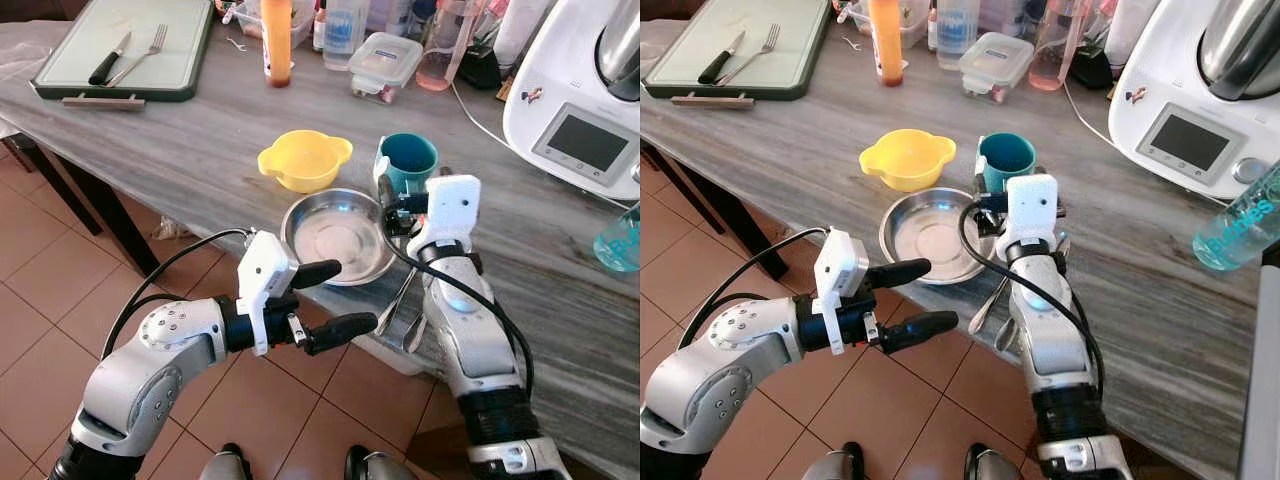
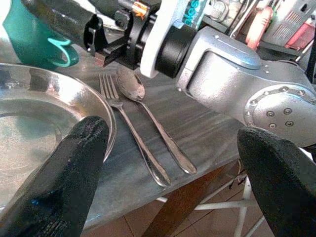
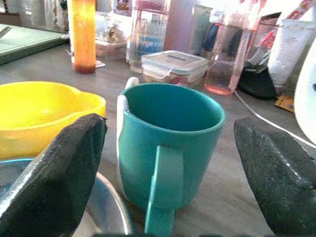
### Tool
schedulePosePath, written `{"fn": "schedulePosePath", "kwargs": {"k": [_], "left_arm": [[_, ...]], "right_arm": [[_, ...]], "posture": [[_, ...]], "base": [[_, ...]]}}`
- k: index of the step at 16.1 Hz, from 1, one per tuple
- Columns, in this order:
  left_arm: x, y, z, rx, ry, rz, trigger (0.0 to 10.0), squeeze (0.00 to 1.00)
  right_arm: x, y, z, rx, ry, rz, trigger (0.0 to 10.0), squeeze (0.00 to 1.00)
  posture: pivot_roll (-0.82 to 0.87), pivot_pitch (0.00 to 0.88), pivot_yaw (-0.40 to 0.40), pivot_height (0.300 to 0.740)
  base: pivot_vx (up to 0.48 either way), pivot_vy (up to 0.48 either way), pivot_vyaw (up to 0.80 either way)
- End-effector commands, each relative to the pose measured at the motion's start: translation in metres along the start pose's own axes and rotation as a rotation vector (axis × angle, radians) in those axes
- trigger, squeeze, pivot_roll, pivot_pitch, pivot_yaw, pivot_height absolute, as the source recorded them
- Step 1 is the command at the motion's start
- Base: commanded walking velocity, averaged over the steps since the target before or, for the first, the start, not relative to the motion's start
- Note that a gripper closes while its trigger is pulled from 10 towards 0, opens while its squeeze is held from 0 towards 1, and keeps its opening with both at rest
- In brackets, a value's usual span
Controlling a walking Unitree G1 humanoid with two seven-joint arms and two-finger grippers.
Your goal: Setting the table
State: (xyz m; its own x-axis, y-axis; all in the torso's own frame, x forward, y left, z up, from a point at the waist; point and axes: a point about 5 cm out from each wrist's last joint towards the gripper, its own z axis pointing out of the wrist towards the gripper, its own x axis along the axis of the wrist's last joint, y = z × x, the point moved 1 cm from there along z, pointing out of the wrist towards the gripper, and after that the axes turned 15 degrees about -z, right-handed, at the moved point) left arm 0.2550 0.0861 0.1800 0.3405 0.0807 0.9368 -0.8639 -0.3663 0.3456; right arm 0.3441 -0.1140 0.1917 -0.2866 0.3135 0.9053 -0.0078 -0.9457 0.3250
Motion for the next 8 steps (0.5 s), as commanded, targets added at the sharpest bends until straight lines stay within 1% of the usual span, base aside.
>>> {"fn": "schedulePosePath", "kwargs": {"k": [1, 2, 3, 6, 7, 8], "left_arm": [[0.0, 0.003, 0.001, -0.011, -0.01, 0.001, 10.0, 0.0], [-0.001, 0.002, 0.001, -0.01, -0.009, -0.002, 10.0, 0.0], [-0.001, 0.0, 0.001, -0.005, -0.006, -0.004, 10.0, 0.0], [-0.001, -0.002, 0.001, 0.006, 0.003, -0.004, 10.0, 0.0], [-0.002, -0.009, -0.003, 0.049, 0.018, -0.004, 10.0, 0.0], [-0.003, -0.014, -0.006, 0.08, 0.029, -0.008, 10.0, 0.0]], "right_arm": [[0.007, 0.003, -0.004, -0.007, 0.021, -0.022, 10.0, 1.0], [0.008, 0.003, -0.006, -0.008, 0.028, -0.034, 10.0, 1.0], [0.011, 0.005, -0.013, -0.014, 0.04, -0.043, 10.0, 1.0], [0.013, 0.012, -0.024, -0.029, 0.048, -0.065, 10.0, 1.0], [0.014, 0.019, -0.032, -0.041, 0.052, -0.101, 10.0, 1.0], [0.013, 0.025, -0.038, -0.054, 0.048, -0.117, 10.0, 1.0]], "posture": [[0.19, 0.217, -0.064, 0.74], [0.19, 0.209, -0.064, 0.74], [0.19, 0.204, -0.065, 0.74], [0.19, 0.189, -0.069, 0.74], [0.18, 0.183, -0.068, 0.74], [0.18, 0.178, -0.069, 0.74]], "base": [[0.0, 0.0, 0.0], [0.0, 0.0, 0.0], [0.0, 0.0, 0.0], [0.0, 0.0, 0.0], [0.0, 0.0, 0.0], [0.0, 0.0, 0.0]]}}
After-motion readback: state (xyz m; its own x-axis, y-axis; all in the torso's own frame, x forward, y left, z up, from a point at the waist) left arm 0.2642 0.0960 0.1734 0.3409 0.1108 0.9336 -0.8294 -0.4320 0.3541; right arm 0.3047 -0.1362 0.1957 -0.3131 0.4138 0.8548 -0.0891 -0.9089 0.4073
